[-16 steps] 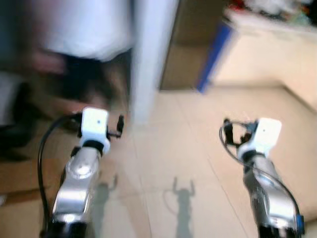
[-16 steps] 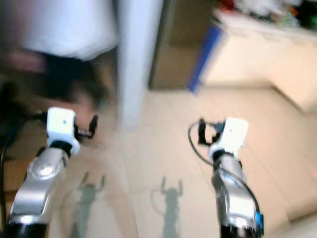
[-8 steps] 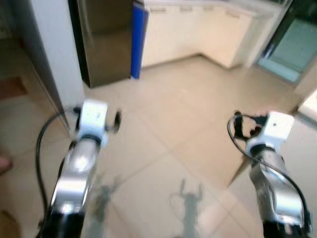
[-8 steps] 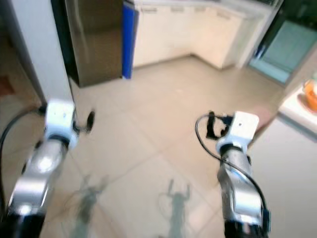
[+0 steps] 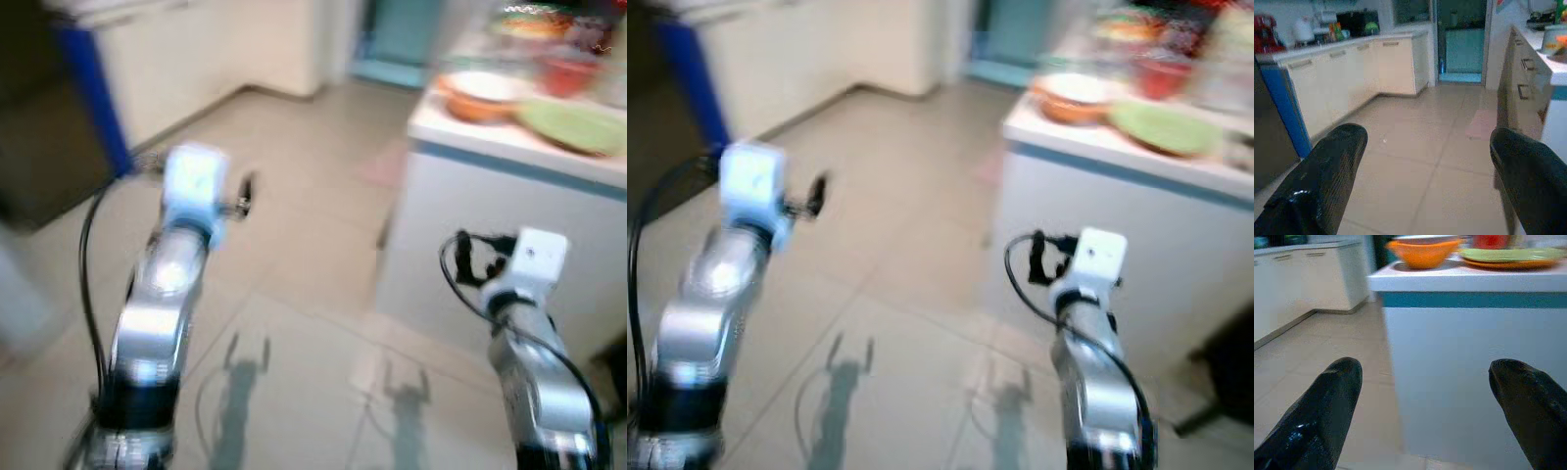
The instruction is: Setting the table
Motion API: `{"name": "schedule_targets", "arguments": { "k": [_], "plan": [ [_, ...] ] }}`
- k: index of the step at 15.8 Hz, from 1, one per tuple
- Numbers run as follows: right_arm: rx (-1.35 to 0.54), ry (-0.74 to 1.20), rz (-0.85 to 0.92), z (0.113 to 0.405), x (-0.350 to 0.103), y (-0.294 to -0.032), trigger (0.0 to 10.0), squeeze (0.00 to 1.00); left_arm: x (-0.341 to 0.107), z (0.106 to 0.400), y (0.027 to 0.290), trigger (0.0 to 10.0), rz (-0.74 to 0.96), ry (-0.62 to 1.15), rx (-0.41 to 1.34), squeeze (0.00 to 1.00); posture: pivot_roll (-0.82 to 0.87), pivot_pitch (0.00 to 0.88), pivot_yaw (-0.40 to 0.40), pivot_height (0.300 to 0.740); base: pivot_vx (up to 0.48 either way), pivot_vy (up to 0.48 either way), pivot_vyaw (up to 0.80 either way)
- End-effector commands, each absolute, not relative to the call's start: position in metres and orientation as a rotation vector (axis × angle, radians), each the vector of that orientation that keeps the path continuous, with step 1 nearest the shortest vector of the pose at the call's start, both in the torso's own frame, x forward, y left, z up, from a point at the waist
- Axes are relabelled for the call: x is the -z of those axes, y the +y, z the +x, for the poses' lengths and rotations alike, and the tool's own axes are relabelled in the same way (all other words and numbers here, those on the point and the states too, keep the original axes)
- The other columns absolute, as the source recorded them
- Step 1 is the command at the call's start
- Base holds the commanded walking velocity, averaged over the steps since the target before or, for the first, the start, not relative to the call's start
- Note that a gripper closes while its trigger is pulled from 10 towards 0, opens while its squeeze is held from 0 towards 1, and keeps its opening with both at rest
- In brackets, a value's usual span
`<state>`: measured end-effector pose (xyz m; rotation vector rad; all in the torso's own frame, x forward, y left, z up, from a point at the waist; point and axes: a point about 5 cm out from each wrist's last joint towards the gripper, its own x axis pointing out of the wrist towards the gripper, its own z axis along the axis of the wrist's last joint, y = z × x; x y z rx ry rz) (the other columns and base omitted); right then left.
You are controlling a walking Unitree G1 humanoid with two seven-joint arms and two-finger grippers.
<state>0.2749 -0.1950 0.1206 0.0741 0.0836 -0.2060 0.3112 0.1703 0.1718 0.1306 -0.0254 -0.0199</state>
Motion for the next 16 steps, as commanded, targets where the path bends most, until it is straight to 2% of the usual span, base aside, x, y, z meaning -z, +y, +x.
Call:
{"name": "schedule_targets", "arguments": {
  "k": [1,2,4,7,10,12,16],
  "plan": [
    [0.226,0.066,0.054,0.273,-0.128,-0.200,10.0,0.00,-0.166,0.306,0.168,10.0,0.126,-0.038,-0.003,0.00,0.05,0.000,-0.038,0.740,0.000,0.000,-0.80],
    [0.225,0.032,-0.035,0.276,-0.137,-0.212,10.0,0.00,-0.164,0.297,0.162,10.0,0.159,-0.034,0.009,0.00,0.06,0.000,-0.050,0.740,0.000,0.000,-0.80],
    [0.259,0.009,-0.040,0.279,-0.149,-0.228,10.0,0.00,-0.162,0.289,0.166,10.0,0.166,-0.040,-0.016,0.00,0.07,0.000,-0.052,0.740,0.000,0.000,-0.80],
    [0.213,-0.003,0.026,0.281,-0.159,-0.210,10.0,0.00,-0.176,0.293,0.163,10.0,0.203,-0.099,0.020,0.00,0.05,0.000,-0.056,0.740,0.000,0.000,-0.80],
    [0.149,0.008,0.087,0.281,-0.158,-0.191,10.0,0.00,-0.193,0.299,0.153,10.0,0.162,-0.145,0.088,0.00,0.01,0.000,-0.045,0.740,0.000,0.000,-0.73],
    [0.097,0.009,0.071,0.283,-0.164,-0.182,10.0,0.00,-0.192,0.302,0.149,10.0,0.138,-0.138,0.111,0.00,-0.03,0.000,-0.020,0.740,0.135,0.000,0.00],
    [0.092,-0.002,0.077,0.292,-0.175,-0.188,10.0,0.00,-0.198,0.306,0.139,10.0,0.144,-0.161,0.139,0.00,0.02,0.000,-0.047,0.740,0.364,0.000,0.00]
  ]
}}
